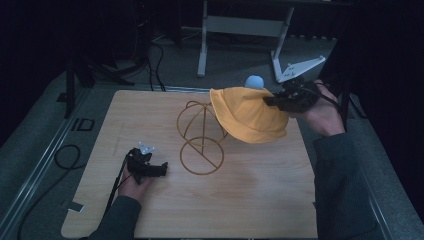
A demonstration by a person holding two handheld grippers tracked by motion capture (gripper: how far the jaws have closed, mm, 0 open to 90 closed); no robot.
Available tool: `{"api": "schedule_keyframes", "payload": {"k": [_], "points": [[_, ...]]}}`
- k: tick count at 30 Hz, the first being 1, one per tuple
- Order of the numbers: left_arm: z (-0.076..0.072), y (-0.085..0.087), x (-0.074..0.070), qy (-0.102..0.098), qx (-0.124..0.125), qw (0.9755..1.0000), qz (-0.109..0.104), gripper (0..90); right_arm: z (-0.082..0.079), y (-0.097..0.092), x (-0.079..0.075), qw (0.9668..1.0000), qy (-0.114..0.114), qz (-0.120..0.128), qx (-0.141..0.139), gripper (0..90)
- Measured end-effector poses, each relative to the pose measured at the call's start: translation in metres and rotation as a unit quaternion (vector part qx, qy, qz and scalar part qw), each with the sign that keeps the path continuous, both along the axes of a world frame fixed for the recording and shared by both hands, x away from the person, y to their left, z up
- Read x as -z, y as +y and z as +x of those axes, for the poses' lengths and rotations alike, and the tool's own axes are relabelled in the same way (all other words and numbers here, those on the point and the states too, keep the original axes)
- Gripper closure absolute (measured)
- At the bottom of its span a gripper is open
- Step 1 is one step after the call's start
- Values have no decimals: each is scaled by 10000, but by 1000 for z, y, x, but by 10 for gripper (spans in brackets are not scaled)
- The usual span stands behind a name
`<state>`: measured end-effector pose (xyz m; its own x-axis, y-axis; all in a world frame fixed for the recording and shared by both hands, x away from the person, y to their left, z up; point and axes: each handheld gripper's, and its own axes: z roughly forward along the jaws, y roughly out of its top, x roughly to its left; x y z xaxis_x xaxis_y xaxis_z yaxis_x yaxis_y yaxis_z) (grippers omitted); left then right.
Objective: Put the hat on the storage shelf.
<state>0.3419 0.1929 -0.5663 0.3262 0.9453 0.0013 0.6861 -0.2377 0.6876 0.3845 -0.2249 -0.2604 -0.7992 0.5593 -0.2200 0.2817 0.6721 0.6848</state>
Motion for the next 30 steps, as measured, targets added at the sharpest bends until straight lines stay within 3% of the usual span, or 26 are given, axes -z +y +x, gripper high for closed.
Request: {"api": "schedule_keyframes", "payload": {"k": [14,30], "points": [[0,0,0,-1,-2,10000,-1,1,0,18,-9,9997,-122,61,-200,839],[0,0,0,0,-4,10000,-2,1,5,42,-8,9991,-54,46,-407,839]]}}
